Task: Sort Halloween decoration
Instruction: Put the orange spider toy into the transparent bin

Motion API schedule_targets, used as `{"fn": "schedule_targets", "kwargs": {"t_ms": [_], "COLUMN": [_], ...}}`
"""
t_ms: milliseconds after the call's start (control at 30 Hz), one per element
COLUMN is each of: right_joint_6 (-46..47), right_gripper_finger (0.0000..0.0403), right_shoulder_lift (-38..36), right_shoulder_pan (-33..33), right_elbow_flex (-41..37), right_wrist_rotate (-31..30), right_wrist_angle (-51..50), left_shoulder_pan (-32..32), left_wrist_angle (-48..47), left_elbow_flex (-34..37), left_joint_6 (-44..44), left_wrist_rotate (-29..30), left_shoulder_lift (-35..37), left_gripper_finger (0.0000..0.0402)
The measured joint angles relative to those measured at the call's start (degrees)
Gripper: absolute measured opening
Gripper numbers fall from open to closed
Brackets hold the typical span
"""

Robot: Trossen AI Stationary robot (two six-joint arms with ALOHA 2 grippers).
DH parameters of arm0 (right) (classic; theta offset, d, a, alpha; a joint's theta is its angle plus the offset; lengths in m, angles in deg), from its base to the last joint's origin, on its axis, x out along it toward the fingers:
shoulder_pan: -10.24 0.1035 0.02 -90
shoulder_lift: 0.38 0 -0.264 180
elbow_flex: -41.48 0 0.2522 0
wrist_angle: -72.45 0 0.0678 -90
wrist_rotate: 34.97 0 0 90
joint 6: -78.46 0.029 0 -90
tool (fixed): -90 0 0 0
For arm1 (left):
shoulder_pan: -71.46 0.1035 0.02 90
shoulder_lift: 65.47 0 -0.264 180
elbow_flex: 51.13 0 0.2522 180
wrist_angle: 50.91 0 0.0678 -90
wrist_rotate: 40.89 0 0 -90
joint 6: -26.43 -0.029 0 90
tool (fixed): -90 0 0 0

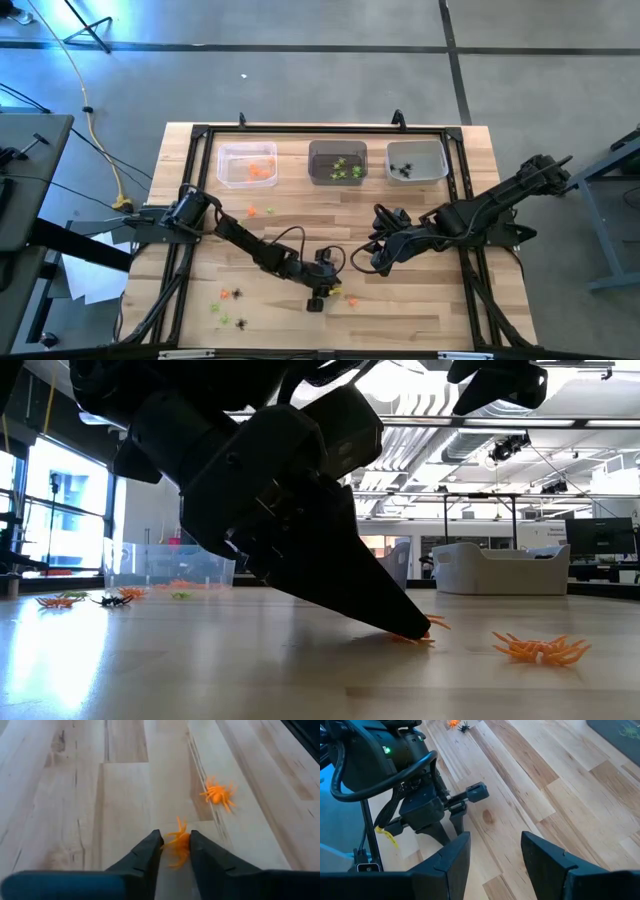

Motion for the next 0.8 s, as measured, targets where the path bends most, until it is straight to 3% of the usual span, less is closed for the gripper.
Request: {"fn": "schedule_targets", "kwargs": {"t_ms": [267,533,800], "right_joint_6": [0.0,0.0,0.0], "right_gripper_finger": [0.0171,0.0171,0.0171], "right_shoulder_lift": [0.0,0.0,0.0], "right_shoulder_pan": [0.0,0.0,0.0], "right_elbow_flex": [0.0,0.0,0.0], "right_wrist_rotate": [0.0,0.0,0.0], "right_wrist_angle": [0.0,0.0,0.0], "left_shoulder_pan": [0.2,0.2,0.2], "left_wrist_angle": [1.7,0.7,-6.5], "left_elbow_flex": [0.3,0.4,0.5], "left_joint_6": [0.1,1.3,1.3], "left_wrist_rotate": [-0.8,-1.1,1.8], "left_shoulder_lift": [0.6,2.6,8.1], "left_gripper_finger": [0.0008,0.0006,0.0005]}}
